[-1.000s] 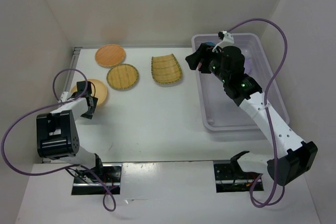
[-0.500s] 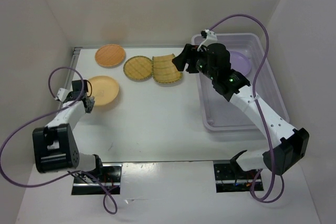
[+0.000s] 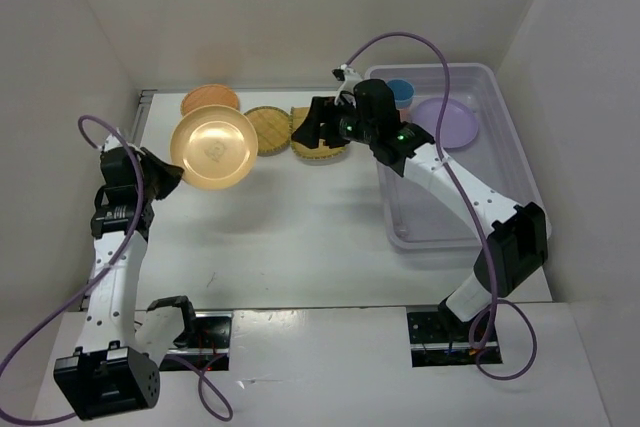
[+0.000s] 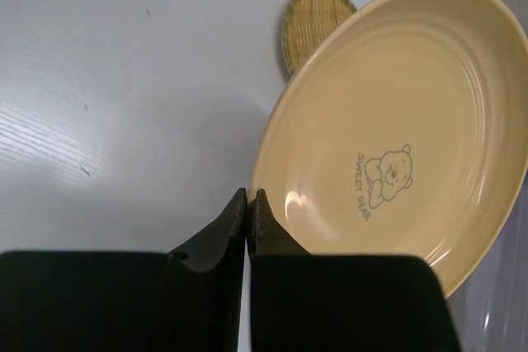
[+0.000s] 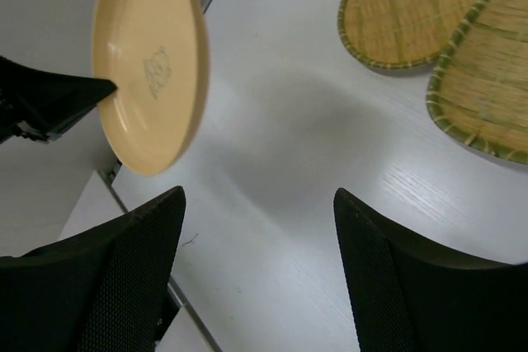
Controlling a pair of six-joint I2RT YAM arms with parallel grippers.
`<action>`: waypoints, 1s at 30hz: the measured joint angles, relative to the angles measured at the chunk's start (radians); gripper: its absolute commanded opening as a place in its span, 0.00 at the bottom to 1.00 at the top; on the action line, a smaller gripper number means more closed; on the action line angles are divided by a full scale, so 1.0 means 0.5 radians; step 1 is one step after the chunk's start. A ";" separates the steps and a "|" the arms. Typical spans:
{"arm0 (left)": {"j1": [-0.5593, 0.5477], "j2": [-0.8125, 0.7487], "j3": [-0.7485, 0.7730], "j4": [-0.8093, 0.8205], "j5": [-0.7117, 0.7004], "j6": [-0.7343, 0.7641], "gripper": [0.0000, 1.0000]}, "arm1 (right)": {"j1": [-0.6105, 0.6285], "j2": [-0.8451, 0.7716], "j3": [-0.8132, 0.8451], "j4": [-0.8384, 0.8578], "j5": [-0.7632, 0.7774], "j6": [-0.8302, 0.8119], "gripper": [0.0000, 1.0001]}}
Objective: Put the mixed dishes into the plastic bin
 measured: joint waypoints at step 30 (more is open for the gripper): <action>0.007 0.170 0.018 -0.132 1.098 0.581 0.54 | 0.337 0.359 0.167 0.020 -0.033 0.001 0.00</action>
